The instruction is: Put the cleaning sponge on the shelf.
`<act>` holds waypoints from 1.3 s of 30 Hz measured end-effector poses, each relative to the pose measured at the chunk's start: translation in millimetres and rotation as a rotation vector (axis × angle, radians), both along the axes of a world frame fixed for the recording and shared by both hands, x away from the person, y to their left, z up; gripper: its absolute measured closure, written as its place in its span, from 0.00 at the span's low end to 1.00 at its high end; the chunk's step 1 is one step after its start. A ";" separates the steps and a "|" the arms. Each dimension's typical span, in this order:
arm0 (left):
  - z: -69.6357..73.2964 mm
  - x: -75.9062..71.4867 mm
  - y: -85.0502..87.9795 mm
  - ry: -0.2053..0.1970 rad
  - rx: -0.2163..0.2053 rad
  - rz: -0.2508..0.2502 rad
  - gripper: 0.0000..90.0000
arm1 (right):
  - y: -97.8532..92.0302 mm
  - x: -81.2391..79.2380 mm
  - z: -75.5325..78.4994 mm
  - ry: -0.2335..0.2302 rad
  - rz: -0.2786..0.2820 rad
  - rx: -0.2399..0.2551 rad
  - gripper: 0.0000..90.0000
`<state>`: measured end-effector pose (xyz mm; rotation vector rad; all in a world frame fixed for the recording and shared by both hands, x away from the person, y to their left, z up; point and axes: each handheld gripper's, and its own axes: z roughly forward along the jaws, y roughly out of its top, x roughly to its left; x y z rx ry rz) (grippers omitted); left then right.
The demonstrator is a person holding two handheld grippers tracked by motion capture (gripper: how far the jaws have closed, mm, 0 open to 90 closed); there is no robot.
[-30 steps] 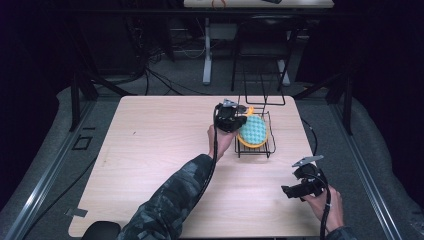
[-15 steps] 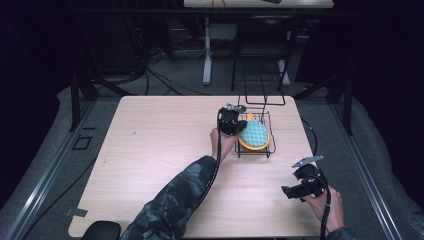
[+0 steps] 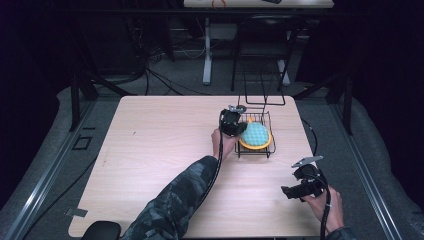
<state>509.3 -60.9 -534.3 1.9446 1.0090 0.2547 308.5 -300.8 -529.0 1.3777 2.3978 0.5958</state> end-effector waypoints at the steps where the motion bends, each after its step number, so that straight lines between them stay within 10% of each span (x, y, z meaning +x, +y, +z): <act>1: 0.0 0.5 -0.3 -0.001 0.002 0.000 0.98 | 0.2 -0.1 -0.1 0.002 -0.001 0.004 0.11; 15: 2.7 5.2 0.5 0.009 0.025 -0.025 0.88 | -0.1 -0.3 0.9 0.005 0.001 0.000 0.11; 23: 10.4 4.8 9.8 0.028 0.035 -0.052 0.45 | -0.2 -0.6 1.8 -0.007 0.005 -0.003 0.11; 39: 64.2 -26.5 52.0 -0.030 0.071 -0.140 0.17 | 0.1 -2.0 4.6 -0.017 -0.011 0.021 0.11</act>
